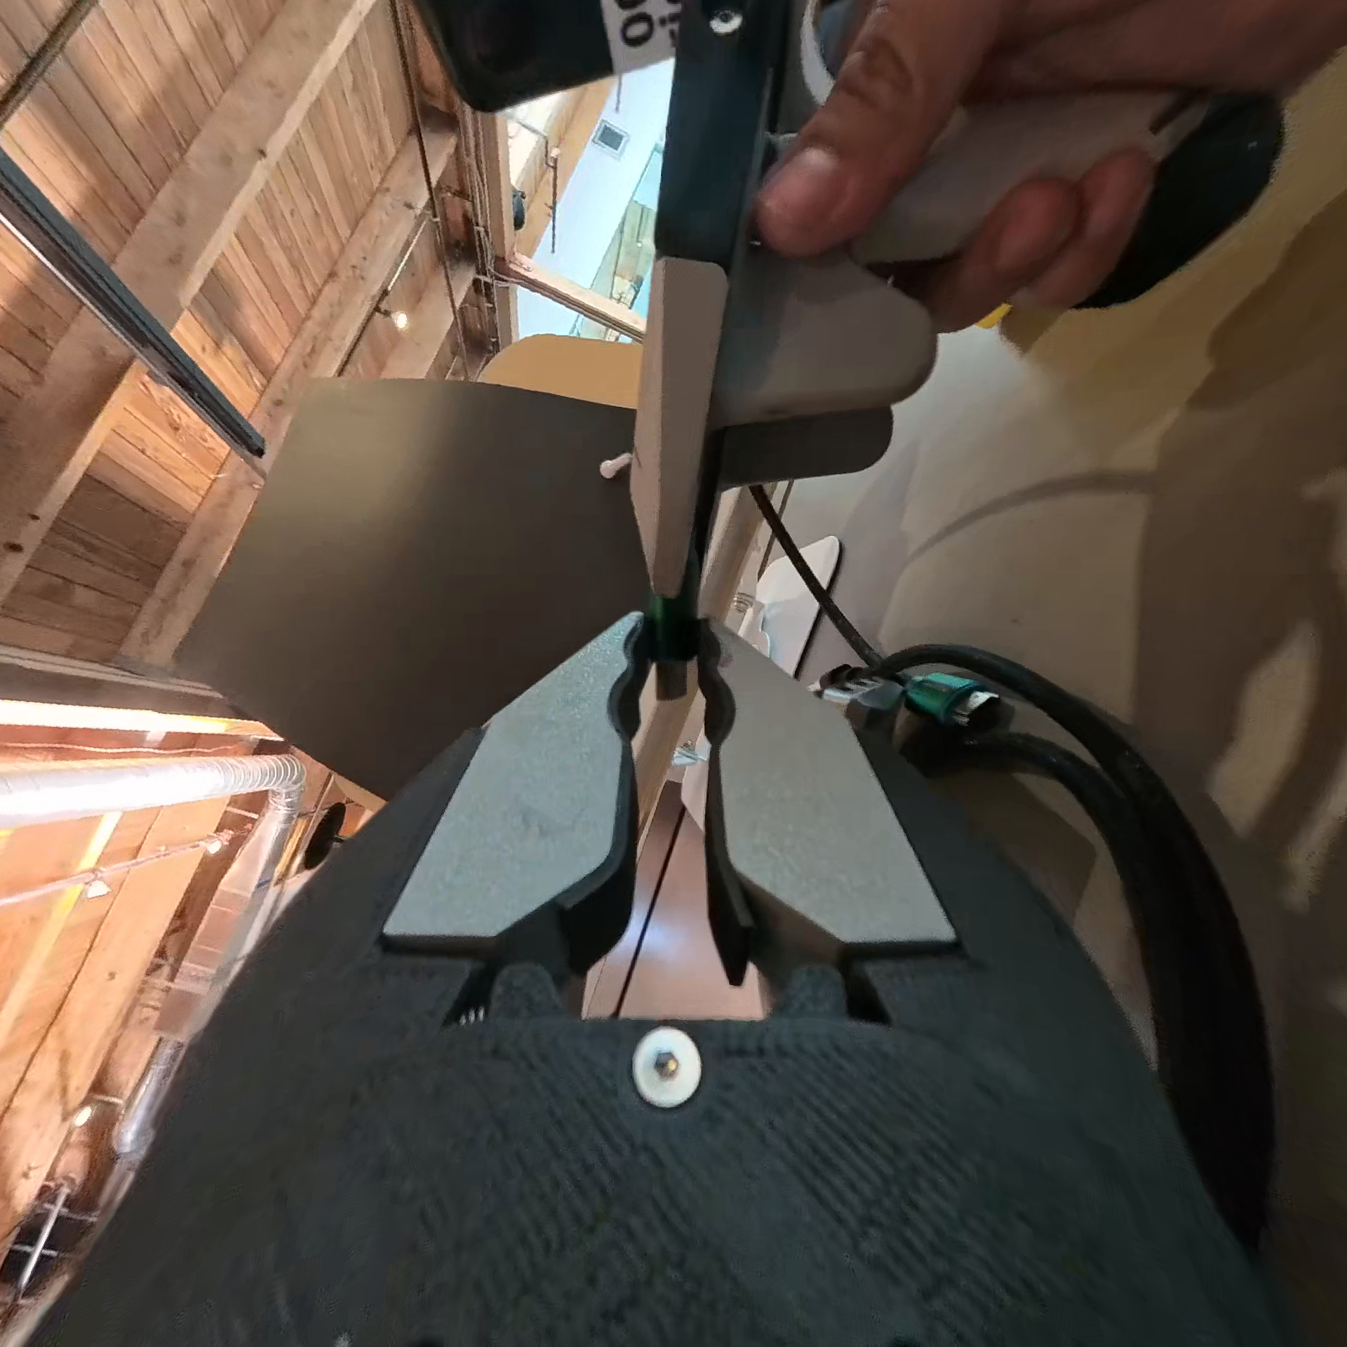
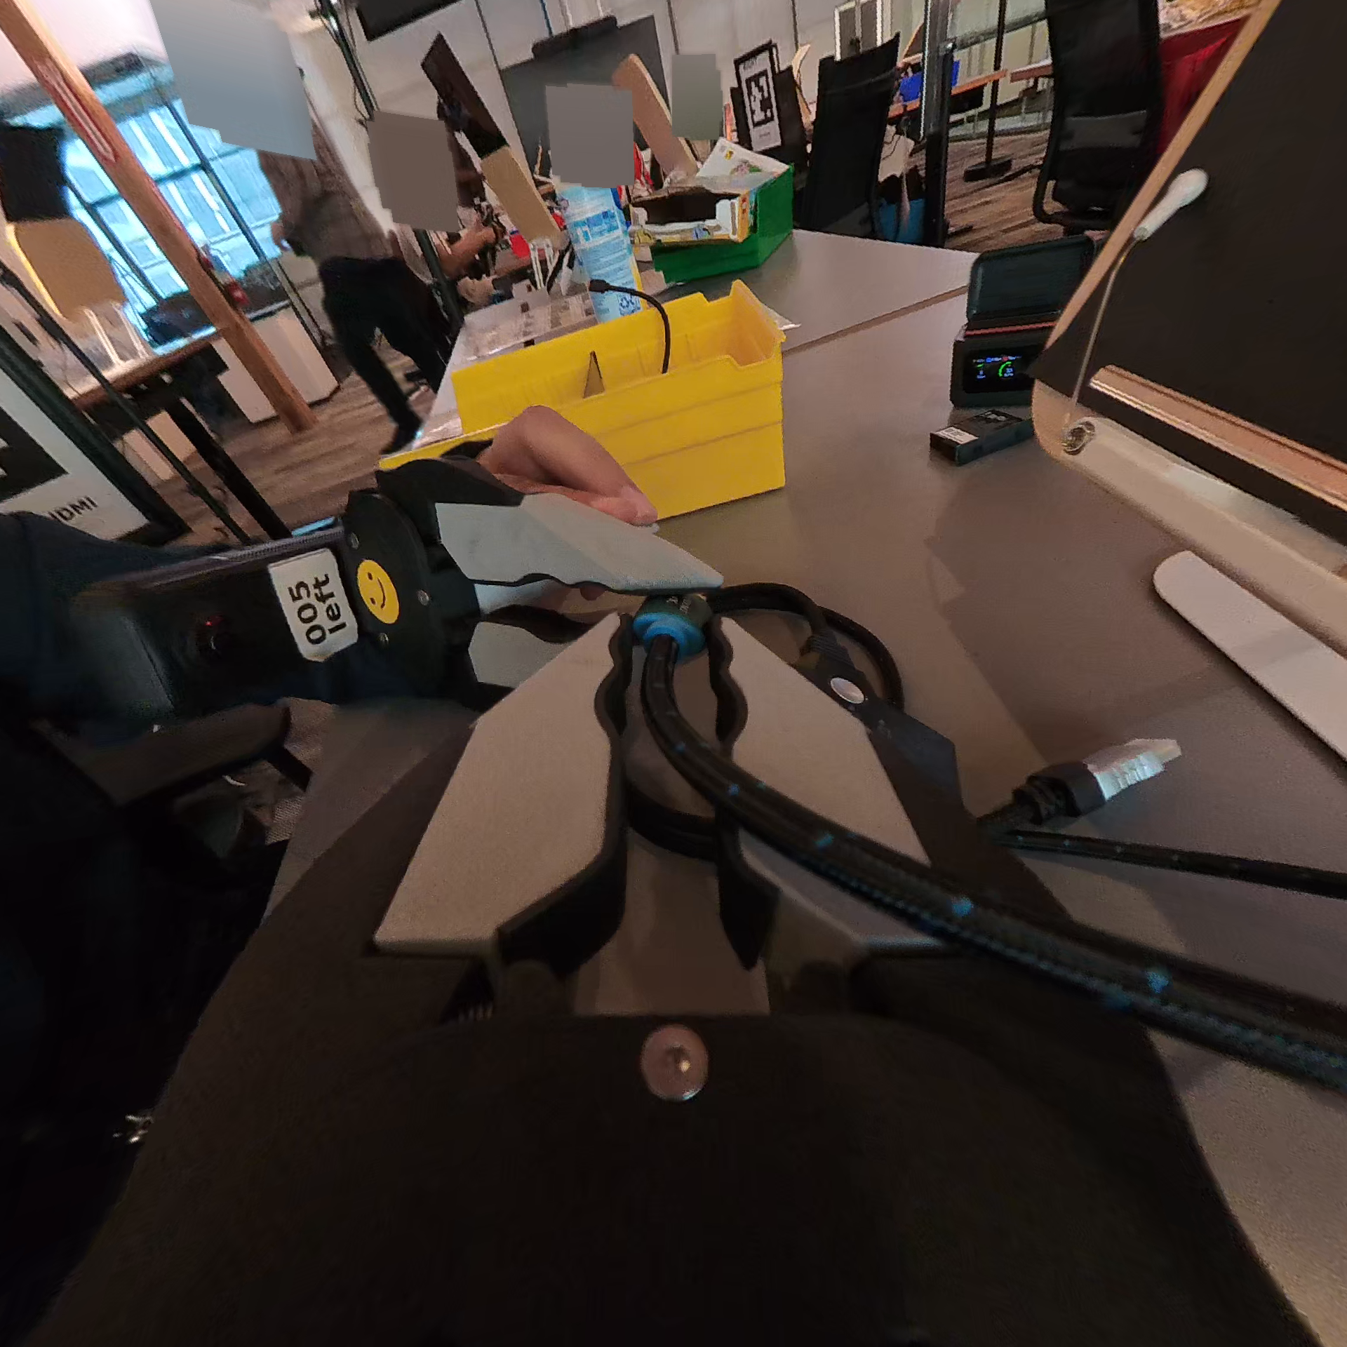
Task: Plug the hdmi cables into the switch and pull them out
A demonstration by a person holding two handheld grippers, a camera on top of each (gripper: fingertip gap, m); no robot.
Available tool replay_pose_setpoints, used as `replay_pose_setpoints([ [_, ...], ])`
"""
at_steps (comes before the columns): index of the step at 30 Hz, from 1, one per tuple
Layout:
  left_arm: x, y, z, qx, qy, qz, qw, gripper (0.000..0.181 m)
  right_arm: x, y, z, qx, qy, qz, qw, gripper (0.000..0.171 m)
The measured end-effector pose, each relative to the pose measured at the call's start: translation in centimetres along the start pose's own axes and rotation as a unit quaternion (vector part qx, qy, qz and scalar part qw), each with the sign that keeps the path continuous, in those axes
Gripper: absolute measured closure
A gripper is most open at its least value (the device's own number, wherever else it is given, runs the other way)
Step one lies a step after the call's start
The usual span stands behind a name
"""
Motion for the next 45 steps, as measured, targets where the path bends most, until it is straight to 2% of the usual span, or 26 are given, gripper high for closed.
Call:
replay_pose_setpoints([
  [1, 0.0, 0.0, 0.0, 0.005, 0.003, -0.001, 1.0, 0.171, 0.0, 0.0, 0.0, 0.0, -0.005, 0.0, 1.0, 0.153],
  [8, -0.4, 0.0, 0.2, 0.001, 0.001, -0.001, 1.0, 0.171, -0.3, 0.1, 0.3, 0.018, 0.002, 0.01, 1.0, 0.152],
  [15, 0.4, 0.2, 0.1, 0.003, -0.046, -0.034, 0.998, 0.17, 0.5, -0.1, -0.1, 0.002, 0.011, 0.0, 1.0, 0.153],
  [16, 0.3, 0.1, -0.1, 0.007, -0.075, -0.045, 0.996, 0.165, 0.7, -0.2, 0.0, 0.005, 0.013, -0.004, 1.0, 0.153],
  [19, 0.6, -0.8, -0.9, 0.019, -0.185, -0.14, 0.973, 0.134, 1.3, -1.0, 0.4, 0.02, 0.023, -0.013, 0.999, 0.153],
  [24, 1.6, -2.0, -2.4, 0.007, -0.186, -0.22, 0.958, 0.13, 2.0, -1.6, 0.7, 0.034, 0.041, -0.027, 0.998, 0.153],
  [30, 5.6, -0.3, -3.0, -0.036, -0.102, -0.222, 0.969, 0.138, 2.1, -1.4, 0.6, 0.026, 0.045, -0.029, 0.998, 0.153],
  [35, 5.7, 1.4, -2.7, -0.051, -0.069, -0.167, 0.982, 0.156, 2.3, -1.0, 0.0, 0.001, 0.038, -0.045, 0.998, 0.153],
  [38, 6.0, 1.9, -3.2, -0.069, -0.046, -0.175, 0.981, 0.162, 2.2, -0.9, -0.2, -0.009, 0.034, -0.045, 0.998, 0.153],
  [45, 1.6, 0.7, -3.8, -0.017, -0.127, -0.104, 0.986, 0.163, 1.4, -1.1, 0.1, -0.005, 0.006, -0.03, 1.0, 0.153],
])
Point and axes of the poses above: each gripper's, where its closed fingertips meet, y out along the fingers, z out of its top, x = y × z across the jaws, the point moved 3 cm from there along -y, back along the fingers, and after that the axes turned 14 degrees about y, right-handed, at the moved point
